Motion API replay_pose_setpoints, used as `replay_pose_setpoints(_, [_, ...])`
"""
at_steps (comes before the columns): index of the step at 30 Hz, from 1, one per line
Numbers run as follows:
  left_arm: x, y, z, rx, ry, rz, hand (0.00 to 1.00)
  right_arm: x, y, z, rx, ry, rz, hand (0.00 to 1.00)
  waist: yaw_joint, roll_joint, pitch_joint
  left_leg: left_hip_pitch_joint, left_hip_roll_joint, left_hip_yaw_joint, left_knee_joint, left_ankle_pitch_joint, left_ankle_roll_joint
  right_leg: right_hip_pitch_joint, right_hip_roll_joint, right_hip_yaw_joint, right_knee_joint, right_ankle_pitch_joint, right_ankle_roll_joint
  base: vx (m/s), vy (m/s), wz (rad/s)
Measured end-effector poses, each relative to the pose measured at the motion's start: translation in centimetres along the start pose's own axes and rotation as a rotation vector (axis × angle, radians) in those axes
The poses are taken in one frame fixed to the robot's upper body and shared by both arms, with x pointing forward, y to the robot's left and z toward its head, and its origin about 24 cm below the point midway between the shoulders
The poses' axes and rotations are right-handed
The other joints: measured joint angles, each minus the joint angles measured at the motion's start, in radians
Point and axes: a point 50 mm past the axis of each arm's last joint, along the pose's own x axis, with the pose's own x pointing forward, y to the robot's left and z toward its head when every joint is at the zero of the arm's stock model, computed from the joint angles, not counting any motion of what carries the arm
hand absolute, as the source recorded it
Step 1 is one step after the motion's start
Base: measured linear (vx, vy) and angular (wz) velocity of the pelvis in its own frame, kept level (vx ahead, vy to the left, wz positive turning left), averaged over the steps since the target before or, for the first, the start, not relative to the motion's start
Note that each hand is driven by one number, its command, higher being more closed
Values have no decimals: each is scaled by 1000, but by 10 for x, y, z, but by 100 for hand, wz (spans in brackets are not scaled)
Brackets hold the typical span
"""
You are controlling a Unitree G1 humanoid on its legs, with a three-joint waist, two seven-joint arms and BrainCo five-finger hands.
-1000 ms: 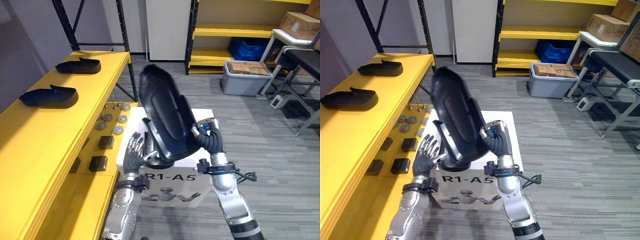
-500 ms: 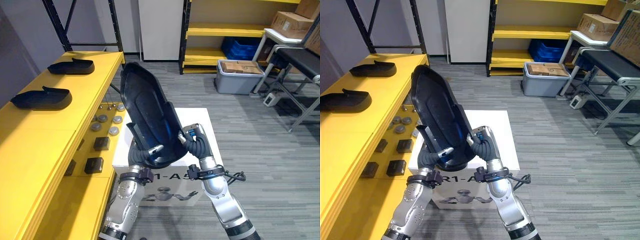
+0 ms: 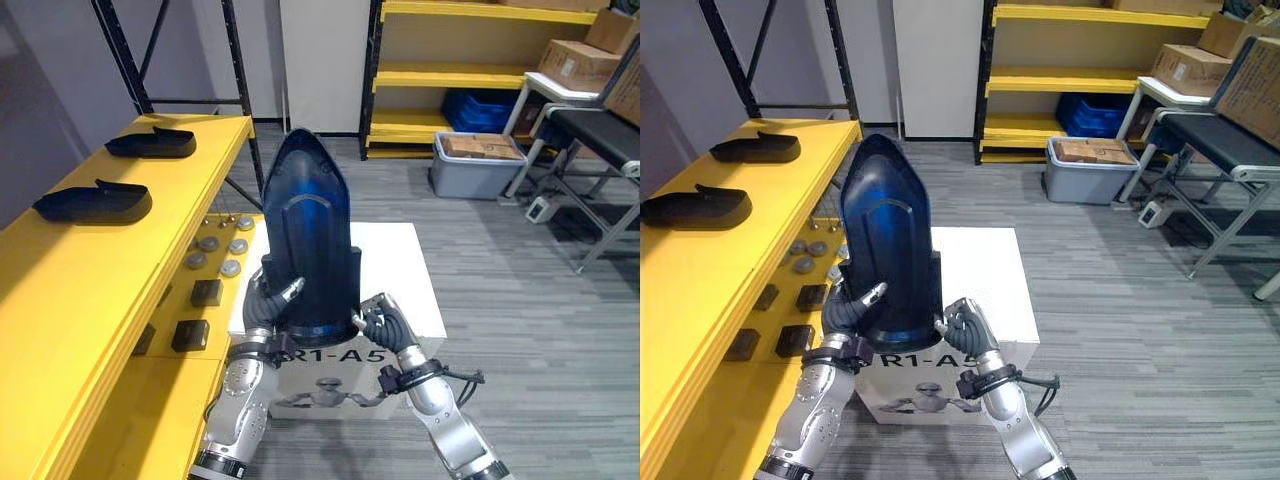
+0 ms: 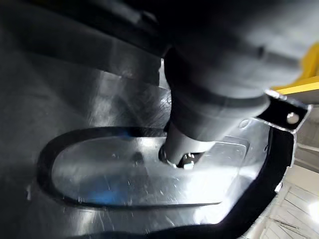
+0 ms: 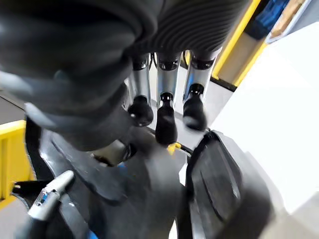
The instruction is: Walk over and take plastic housings, then place them on the shelf
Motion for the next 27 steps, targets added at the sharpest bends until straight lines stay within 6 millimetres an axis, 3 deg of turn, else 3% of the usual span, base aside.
replay_pose_setpoints(4, [0,-2,2,17,-12,-21,100,-1,-4,-2,22,13,-10,0,0,0,0,0,-1,0,0,1,0,0,0,-1,0,0,0,0,0,0])
replay_pose_setpoints(7, [1,-5,6,7,-39,-31,100,1,-15,10,55,-38,-52,0,0,0,0,0,0,0,0,1,0,0,0,-1,0,0,0,0,0,0])
replay_pose_setpoints(12, [-3,-19,6,18,-59,-92,100,3,-67,62,183,-301,-260,0,7,-1,0,1,0,2,0,1,0,0,0,2,0,0,1,0,0,0])
replay_pose_setpoints(16, [-9,-5,3,84,-50,-50,100,-6,-111,71,262,-396,-465,0,-3,-1,0,5,2,9,0,0,-1,0,1,6,1,0,1,0,0,-5])
replay_pose_setpoints(21, [-15,14,2,140,-44,32,100,-23,-144,61,433,-431,-606,0,-16,-2,3,6,5,14,0,-4,-6,-1,4,10,-2,1,1,0,0,0])
replay_pose_setpoints(24, [-15,19,4,149,-54,56,100,-35,-160,47,440,-402,-697,0,-17,-3,3,6,5,15,0,-7,-9,-1,4,11,-4,1,1,0,0,0])
replay_pose_setpoints(26, [-19,26,8,155,-67,87,100,-49,-170,19,422,-287,-785,0,-21,-4,4,5,5,16,0,-8,-10,-1,4,11,-6,1,1,0,0,0])
replay_pose_setpoints(27, [-21,32,12,165,-78,113,100,-61,-172,-8,417,-159,-841,0,-25,-3,6,4,5,16,0,-9,-11,-1,4,11,-7,1,1,0,0,0])
